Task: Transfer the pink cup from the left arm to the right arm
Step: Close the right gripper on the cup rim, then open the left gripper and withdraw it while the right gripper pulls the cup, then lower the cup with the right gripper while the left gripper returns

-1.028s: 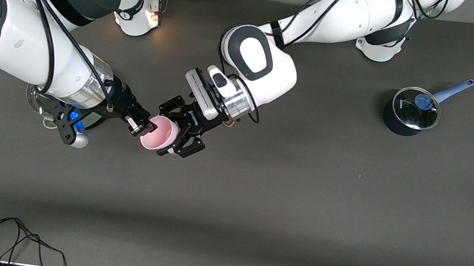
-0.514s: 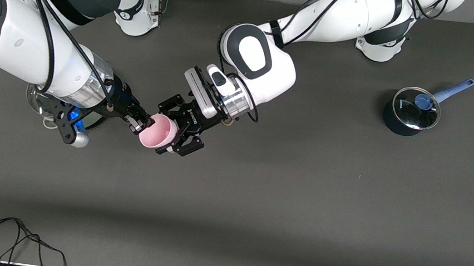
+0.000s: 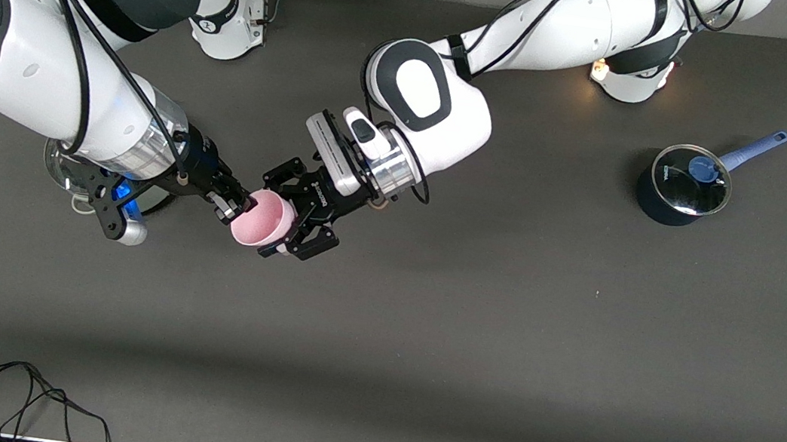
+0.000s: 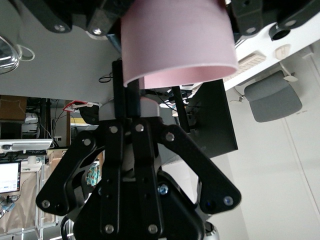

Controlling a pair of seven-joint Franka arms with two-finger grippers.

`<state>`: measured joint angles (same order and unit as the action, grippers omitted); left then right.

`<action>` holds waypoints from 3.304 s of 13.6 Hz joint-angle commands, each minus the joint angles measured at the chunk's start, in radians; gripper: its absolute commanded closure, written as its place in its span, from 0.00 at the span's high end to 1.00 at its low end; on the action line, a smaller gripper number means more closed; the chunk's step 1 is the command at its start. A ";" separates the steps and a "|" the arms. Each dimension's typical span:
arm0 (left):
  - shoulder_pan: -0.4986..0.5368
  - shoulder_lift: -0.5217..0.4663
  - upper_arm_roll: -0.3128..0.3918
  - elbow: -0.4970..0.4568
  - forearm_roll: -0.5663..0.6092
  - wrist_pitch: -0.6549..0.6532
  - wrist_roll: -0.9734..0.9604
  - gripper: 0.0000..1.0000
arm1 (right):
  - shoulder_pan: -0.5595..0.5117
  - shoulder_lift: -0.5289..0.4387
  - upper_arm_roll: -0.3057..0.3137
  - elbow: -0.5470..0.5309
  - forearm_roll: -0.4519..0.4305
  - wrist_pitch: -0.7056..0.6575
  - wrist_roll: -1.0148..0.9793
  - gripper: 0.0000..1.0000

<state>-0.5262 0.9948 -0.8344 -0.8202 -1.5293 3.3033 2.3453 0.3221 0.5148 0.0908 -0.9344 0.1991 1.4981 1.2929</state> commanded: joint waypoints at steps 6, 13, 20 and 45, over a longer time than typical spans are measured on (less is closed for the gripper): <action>-0.005 -0.018 0.046 0.006 0.034 0.032 -0.101 1.00 | -0.017 0.005 -0.036 0.028 -0.044 -0.025 -0.069 0.00; 0.312 -0.125 0.032 -0.334 0.087 -0.236 -0.095 1.00 | -0.239 0.002 -0.060 0.026 -0.176 -0.088 -0.588 0.00; 0.746 -0.171 0.047 -0.704 0.440 -0.703 -0.104 1.00 | -0.487 0.004 -0.063 0.012 -0.277 -0.027 -1.299 0.00; 0.910 -0.731 0.459 -0.504 1.726 -1.813 -2.149 1.00 | -0.555 0.217 -0.062 -0.489 -0.136 0.780 -1.747 0.00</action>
<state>0.3872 0.2639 -0.3712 -1.3553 0.1921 1.5489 0.4514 -0.2367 0.7311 0.0331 -1.4145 0.0634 2.2553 -0.4717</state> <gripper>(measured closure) 0.000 0.978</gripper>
